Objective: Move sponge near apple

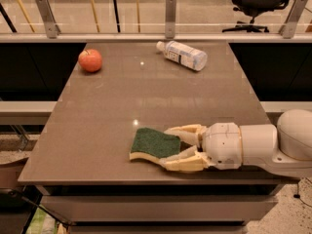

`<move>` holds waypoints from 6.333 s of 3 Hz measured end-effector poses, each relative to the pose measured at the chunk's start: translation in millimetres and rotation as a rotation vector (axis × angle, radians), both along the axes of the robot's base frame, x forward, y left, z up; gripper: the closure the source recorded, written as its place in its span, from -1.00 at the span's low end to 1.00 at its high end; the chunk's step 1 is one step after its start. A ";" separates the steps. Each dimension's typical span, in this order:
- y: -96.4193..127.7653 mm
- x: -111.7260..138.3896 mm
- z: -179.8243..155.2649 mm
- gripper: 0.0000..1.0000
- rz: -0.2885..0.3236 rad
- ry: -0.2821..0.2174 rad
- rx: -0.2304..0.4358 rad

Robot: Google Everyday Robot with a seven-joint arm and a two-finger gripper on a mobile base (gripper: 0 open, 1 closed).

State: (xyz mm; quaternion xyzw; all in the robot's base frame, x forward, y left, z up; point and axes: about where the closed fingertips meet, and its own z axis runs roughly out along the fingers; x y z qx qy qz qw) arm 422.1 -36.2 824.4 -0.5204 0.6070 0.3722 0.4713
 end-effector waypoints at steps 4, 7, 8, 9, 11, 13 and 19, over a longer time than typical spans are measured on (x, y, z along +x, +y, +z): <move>-0.9 16.4 38.9 1.00 -0.120 0.007 -0.076; 4.1 101.1 115.7 1.00 -0.278 -0.086 -0.111; 2.6 135.0 125.6 1.00 -0.315 -0.093 -0.119; 1.0 164.6 127.3 1.00 -0.342 -0.094 -0.126; 12.3 213.5 108.6 1.00 -0.380 -0.079 -0.211; 61.8 237.4 73.3 1.00 -0.298 -0.044 -0.234; 124.7 267.3 32.0 0.67 -0.239 -0.054 -0.110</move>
Offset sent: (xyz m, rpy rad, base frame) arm -0.0007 -0.0068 0.0082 -0.0440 0.0175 -0.0419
